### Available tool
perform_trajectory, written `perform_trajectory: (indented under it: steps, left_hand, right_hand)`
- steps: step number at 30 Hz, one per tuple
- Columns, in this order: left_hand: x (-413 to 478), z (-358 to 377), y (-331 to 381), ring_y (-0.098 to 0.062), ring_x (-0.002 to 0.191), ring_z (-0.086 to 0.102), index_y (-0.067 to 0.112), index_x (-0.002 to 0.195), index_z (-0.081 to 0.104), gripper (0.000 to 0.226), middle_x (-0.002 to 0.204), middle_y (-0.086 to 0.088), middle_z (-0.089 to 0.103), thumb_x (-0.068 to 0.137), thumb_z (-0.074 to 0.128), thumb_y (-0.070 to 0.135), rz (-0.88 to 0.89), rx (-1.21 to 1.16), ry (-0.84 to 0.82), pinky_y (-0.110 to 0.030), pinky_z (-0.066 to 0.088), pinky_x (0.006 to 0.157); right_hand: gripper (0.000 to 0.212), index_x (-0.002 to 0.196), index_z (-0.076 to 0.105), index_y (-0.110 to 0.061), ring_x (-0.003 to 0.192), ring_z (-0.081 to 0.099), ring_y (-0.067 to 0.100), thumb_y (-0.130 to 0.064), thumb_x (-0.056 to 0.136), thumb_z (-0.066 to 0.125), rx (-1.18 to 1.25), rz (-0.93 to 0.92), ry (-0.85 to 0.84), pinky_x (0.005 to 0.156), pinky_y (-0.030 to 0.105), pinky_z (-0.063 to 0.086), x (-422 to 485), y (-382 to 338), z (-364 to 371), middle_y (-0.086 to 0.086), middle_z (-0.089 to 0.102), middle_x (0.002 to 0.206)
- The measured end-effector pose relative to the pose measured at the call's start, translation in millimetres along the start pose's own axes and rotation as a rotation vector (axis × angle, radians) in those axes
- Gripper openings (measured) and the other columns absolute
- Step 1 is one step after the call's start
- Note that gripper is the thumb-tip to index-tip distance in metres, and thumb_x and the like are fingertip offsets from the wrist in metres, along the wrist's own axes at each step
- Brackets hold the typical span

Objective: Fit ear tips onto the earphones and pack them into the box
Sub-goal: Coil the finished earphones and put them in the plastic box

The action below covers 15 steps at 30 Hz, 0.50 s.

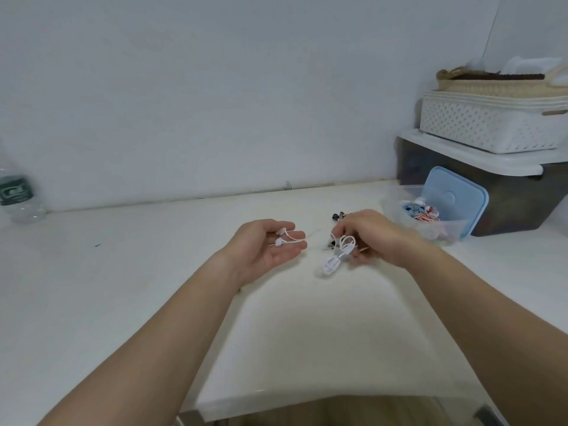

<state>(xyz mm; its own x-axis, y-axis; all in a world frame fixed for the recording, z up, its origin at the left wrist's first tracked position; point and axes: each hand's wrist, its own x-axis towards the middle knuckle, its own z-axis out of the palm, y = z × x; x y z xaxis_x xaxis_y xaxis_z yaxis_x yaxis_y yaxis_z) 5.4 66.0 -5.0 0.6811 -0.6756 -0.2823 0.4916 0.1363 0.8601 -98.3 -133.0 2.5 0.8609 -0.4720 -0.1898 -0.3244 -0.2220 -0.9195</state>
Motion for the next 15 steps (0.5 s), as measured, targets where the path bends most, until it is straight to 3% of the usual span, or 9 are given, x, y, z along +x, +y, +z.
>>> perform_trajectory:
  steps: [2,4,7,9,11,13,15]
  left_hand:
    - [-5,-8,-5,-0.04,0.101,0.072,-0.011,0.118,0.06,0.026,0.113,-0.026,0.071,0.097,0.052,0.002,-0.009,0.01,0.004,-0.036,0.062,0.081]
    - [-7,-14,-8,-0.039,0.102,0.072,-0.011,0.119,0.059,0.026,0.116,-0.026,0.069,0.097,0.049,-0.003,-0.003,0.047,0.007,-0.035,0.061,0.082]
    - [-7,-21,-13,-0.034,0.102,0.073,-0.009,0.119,0.059,0.028,0.118,-0.025,0.068,0.098,0.04,-0.01,0.015,0.138,-0.002,-0.031,0.062,0.08]
    - [-7,-22,-14,-0.031,0.103,0.073,-0.007,0.119,0.06,0.028,0.117,-0.023,0.069,0.1,0.041,-0.01,0.037,0.198,-0.017,-0.028,0.061,0.082]
    - [-7,-24,-15,-0.026,0.103,0.073,-0.005,0.119,0.063,0.026,0.115,-0.02,0.071,0.101,0.044,-0.008,0.067,0.256,-0.049,-0.025,0.06,0.084]
    - [-6,-26,-14,-0.018,0.098,0.073,-0.003,0.114,0.067,0.025,0.108,-0.016,0.072,0.101,0.046,-0.006,0.092,0.308,-0.073,-0.023,0.058,0.087]
    - [-5,-28,-12,-0.015,0.094,0.071,-0.004,0.112,0.067,0.024,0.103,-0.015,0.07,0.101,0.046,-0.006,0.104,0.346,-0.088,-0.022,0.057,0.087]
  right_hand:
    - [0.015,0.077,0.069,-0.002,0.057,0.049,0.024,-0.01,0.08,0.057,-0.262,-0.055,-0.026,0.05,0.026,0.042,0,6,14,0.009,0.056,0.067]
    - [0.023,0.073,0.071,-0.018,0.067,0.058,0.021,-0.016,0.087,0.054,-0.571,-0.133,0.027,0.057,0.027,0.043,0,7,23,-0.009,0.064,0.064]
    - [0.024,0.096,0.073,-0.031,0.102,0.059,0.023,-0.025,0.092,0.051,-0.956,-0.262,0.246,0.075,0.032,0.045,-5,2,37,-0.006,0.062,0.102]
    - [0.024,0.106,0.071,-0.033,0.109,0.055,0.022,-0.026,0.093,0.053,-0.892,-0.448,0.263,0.082,0.034,0.046,-7,-2,45,-0.004,0.056,0.113]
    - [0.019,0.106,0.07,-0.036,0.098,0.06,0.014,-0.026,0.092,0.061,-0.677,-0.621,0.103,0.086,0.035,0.049,-8,-7,54,-0.009,0.058,0.108]
    - [0.021,0.108,0.07,-0.036,0.091,0.062,0.01,-0.024,0.092,0.066,-0.575,-0.672,-0.052,0.087,0.032,0.051,-8,-8,65,-0.011,0.06,0.103]
    - [0.022,0.108,0.069,-0.034,0.087,0.063,0.009,-0.02,0.091,0.067,-0.564,-0.708,-0.05,0.084,0.033,0.052,-3,-5,73,-0.012,0.061,0.1]
